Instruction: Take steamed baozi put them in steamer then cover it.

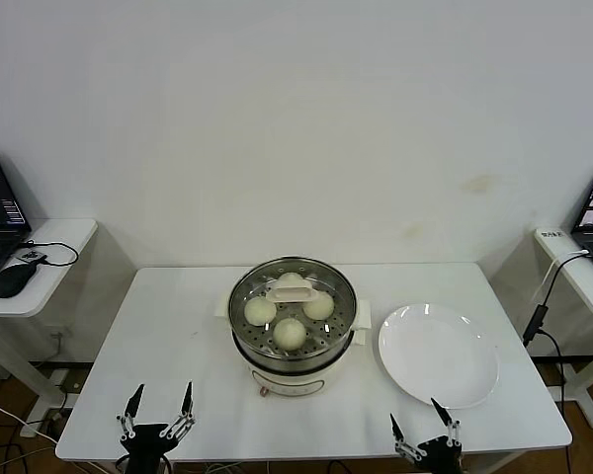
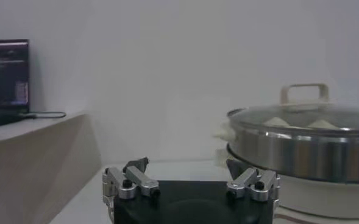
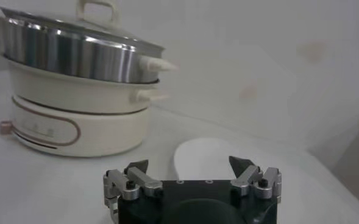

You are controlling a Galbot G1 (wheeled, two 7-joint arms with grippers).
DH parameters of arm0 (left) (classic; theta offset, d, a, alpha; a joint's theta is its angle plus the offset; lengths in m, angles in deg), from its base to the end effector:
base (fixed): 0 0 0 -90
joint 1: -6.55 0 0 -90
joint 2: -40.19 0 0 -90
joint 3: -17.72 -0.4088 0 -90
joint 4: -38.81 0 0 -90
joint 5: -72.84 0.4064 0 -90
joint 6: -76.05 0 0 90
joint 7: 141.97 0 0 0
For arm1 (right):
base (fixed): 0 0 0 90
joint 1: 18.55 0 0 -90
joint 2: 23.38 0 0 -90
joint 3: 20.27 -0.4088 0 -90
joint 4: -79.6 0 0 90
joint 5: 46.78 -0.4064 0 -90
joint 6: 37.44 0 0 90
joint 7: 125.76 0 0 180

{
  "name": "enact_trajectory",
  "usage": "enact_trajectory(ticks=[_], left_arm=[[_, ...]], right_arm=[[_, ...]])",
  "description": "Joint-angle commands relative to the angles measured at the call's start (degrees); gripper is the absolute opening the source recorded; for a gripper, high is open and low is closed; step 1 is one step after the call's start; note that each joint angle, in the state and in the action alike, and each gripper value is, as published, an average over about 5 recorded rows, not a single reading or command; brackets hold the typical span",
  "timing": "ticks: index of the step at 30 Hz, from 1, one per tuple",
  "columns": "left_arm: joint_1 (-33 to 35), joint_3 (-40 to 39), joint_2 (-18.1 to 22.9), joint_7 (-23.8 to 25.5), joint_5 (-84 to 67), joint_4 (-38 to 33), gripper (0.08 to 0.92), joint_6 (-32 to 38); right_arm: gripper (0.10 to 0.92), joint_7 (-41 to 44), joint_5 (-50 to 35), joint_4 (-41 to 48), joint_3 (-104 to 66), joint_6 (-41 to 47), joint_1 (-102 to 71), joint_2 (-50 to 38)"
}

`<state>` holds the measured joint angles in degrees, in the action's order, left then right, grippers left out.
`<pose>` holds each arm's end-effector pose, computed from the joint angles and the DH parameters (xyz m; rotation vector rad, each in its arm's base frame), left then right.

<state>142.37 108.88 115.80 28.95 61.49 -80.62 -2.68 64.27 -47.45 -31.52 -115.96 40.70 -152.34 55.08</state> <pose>0.1026 0.0589 -0.3937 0.0741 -3.0442 -0.0188 0.0996 -0.0893 -0.4412 0.3210 -2.9153 0.2832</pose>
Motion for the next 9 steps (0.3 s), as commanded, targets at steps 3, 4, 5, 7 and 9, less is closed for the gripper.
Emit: enact_trajectory(ticks=[3, 4, 5, 7, 9], left_arm=[[0.4, 0.8, 0.6, -0.5, -4.0, 1.7, 0.823, -1.4], [0.4, 0.8, 0.6, -0.5, -4.0, 1.6, 0.823, -1.5], [0.5, 0.8, 0.6, -0.6, -4.0, 1.6, 0.823, -1.7], [0.6, 0.7, 0.5, -0.7, -3.9, 1.4, 0.823, -2.0], [0.7, 0.6, 0.4, -0.7, -3.8, 1.3, 0.823, -2.1]], right_arm=[[0.823, 0.9, -5.3, -2.9, 2.1, 3.2, -1.2, -1.2], [0.823, 0.9, -5.3, -3.2, 2.1, 3.4, -1.4, -1.2], [0.823, 0.8, -5.3, -3.4, 2.1, 3.6, -1.4, -1.2], [0.823, 0.7, -5.3, -3.9, 2.0, 3.8, -1.5, -1.1], [0.823, 0.6, -5.3, -4.0, 2.0, 3.9, -1.5, -1.0]])
